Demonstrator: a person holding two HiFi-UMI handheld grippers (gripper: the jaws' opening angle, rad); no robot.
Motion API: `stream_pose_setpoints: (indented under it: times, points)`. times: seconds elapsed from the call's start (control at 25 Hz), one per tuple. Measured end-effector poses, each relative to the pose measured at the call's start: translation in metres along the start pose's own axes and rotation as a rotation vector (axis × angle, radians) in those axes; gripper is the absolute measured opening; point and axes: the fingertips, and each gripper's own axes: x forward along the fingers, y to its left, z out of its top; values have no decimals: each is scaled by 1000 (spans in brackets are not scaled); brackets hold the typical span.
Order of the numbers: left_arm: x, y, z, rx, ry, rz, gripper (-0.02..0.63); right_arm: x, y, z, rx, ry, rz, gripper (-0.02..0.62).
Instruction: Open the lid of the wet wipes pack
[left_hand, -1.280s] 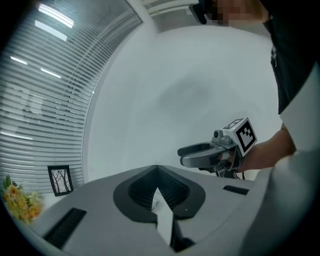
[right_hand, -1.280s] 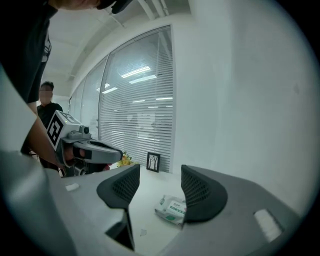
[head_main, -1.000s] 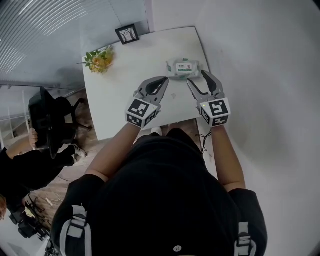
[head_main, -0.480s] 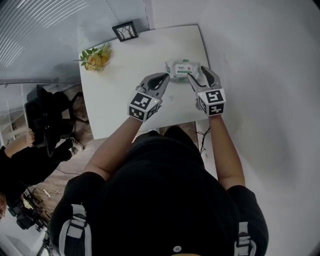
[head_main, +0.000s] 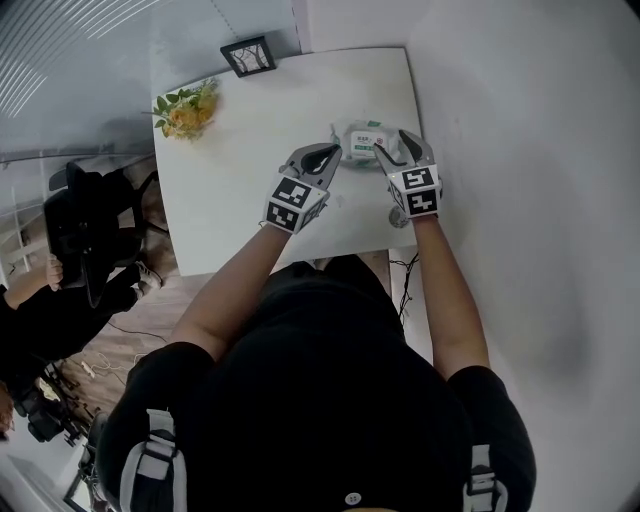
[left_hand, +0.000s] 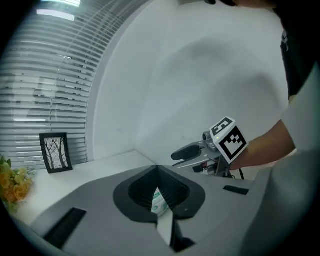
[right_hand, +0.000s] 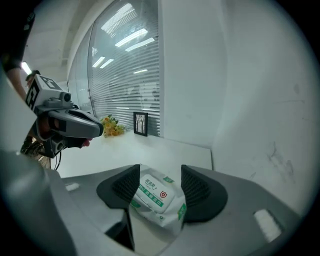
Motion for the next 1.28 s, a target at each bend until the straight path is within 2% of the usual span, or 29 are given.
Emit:
stream_pose_setpoints:
  times: [0.24,0.48,0.68,1.04,1.28]
  points:
    - [32,10,-21,-15,59,11,0,35,-4,-21,-53,93,40,270]
    - [59,22,-53,-39,134,27,0,63,4,-50,-121,194,108,299]
    - [77,28,-77,-76,196,39,0,78,13,-76,-233,298,172,365]
    - [94,28,-108,-106,278,49,0,86,25,-87,-442,317,195,362]
    - [101,33,-129,-130,345,71,0,91,29,-89,-506,326,200,347]
